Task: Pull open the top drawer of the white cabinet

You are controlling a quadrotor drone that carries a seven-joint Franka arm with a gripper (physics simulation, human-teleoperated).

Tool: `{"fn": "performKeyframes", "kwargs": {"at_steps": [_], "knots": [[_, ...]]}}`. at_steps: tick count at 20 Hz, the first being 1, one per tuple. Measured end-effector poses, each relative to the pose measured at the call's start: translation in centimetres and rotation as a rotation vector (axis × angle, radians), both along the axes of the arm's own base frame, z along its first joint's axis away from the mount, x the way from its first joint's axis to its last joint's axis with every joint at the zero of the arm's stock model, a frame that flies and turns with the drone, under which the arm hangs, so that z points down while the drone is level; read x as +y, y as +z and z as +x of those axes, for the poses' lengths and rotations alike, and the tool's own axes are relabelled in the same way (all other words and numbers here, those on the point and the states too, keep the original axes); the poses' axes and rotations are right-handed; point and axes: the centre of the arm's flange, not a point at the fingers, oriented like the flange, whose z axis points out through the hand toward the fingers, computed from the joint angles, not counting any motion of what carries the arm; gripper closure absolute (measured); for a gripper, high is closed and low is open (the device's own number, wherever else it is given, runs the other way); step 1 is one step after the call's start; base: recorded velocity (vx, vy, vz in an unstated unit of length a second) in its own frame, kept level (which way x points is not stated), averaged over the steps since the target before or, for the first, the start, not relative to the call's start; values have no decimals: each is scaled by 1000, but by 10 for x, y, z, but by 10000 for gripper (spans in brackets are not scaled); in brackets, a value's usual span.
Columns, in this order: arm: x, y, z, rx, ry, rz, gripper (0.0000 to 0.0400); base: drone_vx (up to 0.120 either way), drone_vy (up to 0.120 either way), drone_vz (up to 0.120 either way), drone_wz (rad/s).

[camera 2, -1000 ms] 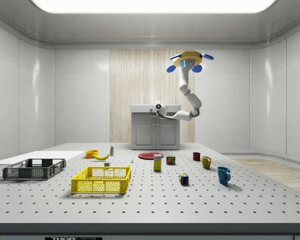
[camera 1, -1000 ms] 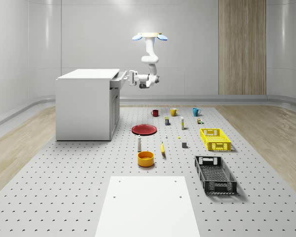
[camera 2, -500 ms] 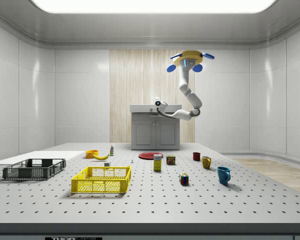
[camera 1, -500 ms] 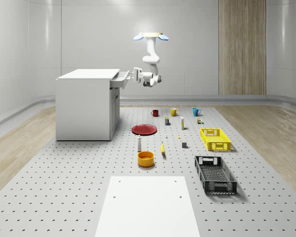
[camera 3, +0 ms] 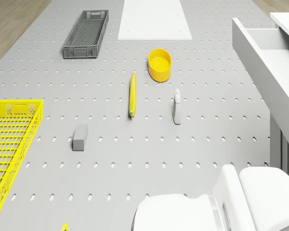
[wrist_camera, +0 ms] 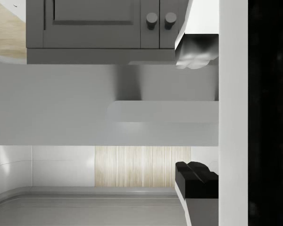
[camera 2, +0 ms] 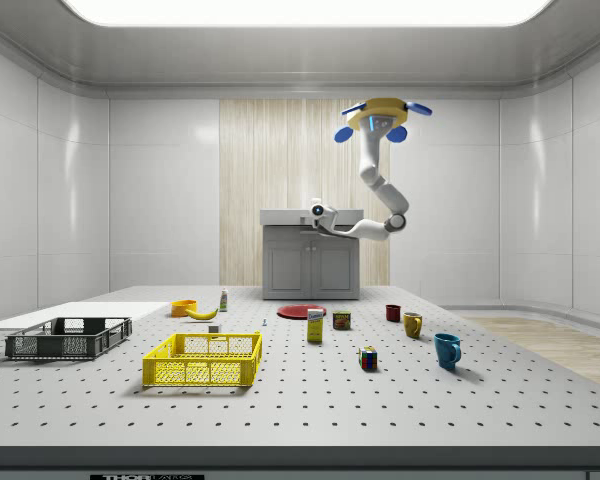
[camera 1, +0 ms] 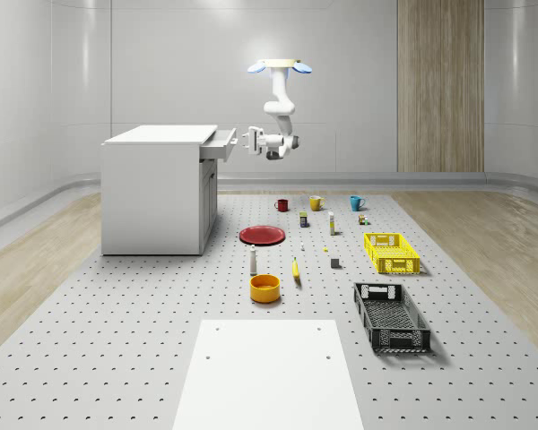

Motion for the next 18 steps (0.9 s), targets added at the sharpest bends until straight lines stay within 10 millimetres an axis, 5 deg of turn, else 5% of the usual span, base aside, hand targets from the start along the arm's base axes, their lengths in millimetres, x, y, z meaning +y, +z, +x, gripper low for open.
{"fn": "performKeyframes", "kwargs": {"at_steps": [14,18], "knots": [[0,2,-1,1,0,4,95,0,-66,0,0],[0,2,-1,1,0,4,221,0,0,0,0]]}}
